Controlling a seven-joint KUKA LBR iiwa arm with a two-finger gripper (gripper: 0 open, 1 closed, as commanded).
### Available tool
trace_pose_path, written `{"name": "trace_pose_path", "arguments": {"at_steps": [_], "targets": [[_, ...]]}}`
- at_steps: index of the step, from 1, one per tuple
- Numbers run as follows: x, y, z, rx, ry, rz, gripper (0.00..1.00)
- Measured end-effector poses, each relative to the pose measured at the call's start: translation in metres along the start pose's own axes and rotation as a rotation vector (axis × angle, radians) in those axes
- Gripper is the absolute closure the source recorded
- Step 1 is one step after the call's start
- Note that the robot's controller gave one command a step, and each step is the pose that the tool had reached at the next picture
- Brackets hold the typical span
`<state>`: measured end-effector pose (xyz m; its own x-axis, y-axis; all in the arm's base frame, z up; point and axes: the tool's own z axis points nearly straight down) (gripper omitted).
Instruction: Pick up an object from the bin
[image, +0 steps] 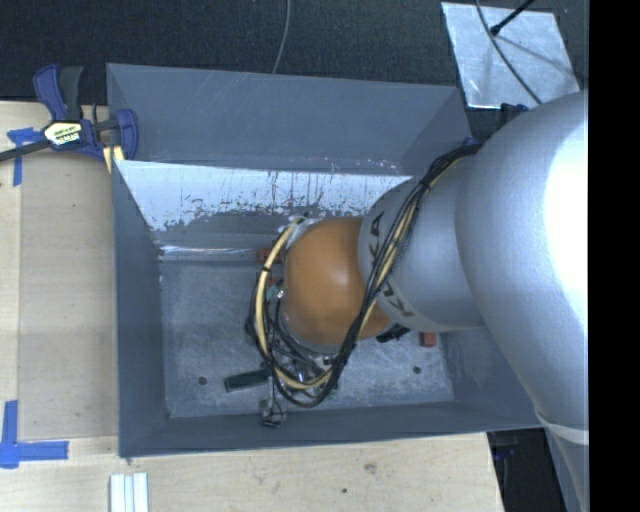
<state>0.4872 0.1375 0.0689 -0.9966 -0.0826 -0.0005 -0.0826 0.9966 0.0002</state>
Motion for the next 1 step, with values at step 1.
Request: {"name": "trace_pose_path", "arguments": {"at_steps": [1], "targets": [[-0.001, -0.0041, -0.0018, -0.001, -0.002, 0.007, 1.0]]}}
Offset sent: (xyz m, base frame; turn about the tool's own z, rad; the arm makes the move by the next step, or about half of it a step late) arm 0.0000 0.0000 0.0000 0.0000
